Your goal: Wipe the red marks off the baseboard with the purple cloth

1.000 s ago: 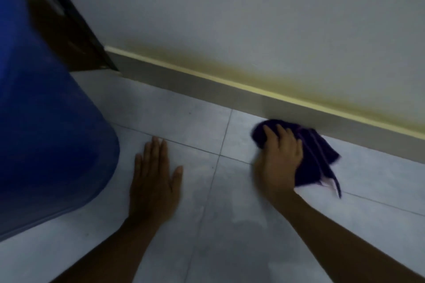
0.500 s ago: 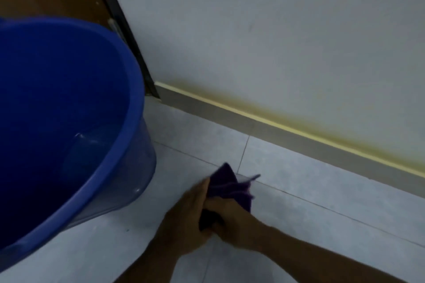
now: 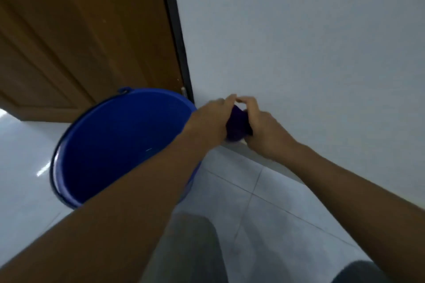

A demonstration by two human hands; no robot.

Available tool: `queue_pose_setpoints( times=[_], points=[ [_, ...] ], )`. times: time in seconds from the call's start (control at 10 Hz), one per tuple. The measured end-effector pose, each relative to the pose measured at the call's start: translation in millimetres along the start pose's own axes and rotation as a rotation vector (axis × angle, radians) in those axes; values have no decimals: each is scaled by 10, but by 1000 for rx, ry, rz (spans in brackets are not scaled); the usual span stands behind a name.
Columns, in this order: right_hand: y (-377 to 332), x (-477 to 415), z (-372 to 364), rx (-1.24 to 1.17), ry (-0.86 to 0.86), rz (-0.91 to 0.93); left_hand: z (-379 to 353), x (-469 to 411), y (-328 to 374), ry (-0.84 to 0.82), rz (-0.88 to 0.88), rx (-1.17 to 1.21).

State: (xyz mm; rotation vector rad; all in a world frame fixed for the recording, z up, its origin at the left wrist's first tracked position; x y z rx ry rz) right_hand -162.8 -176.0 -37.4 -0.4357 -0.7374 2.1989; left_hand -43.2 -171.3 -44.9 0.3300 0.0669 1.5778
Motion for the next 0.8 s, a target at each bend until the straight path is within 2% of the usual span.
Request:
queue_pose_setpoints(
  times=[0.1, 0.2, 0.3, 0.4, 0.5, 0.6, 0.7, 0.8],
  points=[
    [-437, -97, 206, -5, 193, 90, 491, 273, -360, 191, -64, 25],
    [-727, -11, -129, -112, 112, 215, 319, 805, -799, 138, -82, 165],
    [-594, 257, -735, -107, -168, 253, -157, 1091, -950, -82, -80, 270],
    [-300, 443, -1000, -304, -14, 134, -591, 1201, -1044, -159, -11, 398],
    [-134, 332, -1107, -349, 46, -20, -767, 1089, -988, -164, 6, 513],
    [-145, 283, -1253, -410, -47, -44, -845, 1012, -922, -207, 6, 557],
    [-204, 265, -1184, -423, -95, -47, -796, 998, -868, -269, 89, 531],
    [-341, 302, -865, -379, -139, 1, -436, 938, -596, -220, 157, 481]
  ],
)
Point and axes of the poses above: each hand's wrist, its own x-axis away from the middle knuckle, its own z-axis out of the back of the hand, y = z × x, the point moved 7 cm from there along -x, towards the middle knuckle, and after that the axes turned 1 degree about -x, right-handed, at the moved point
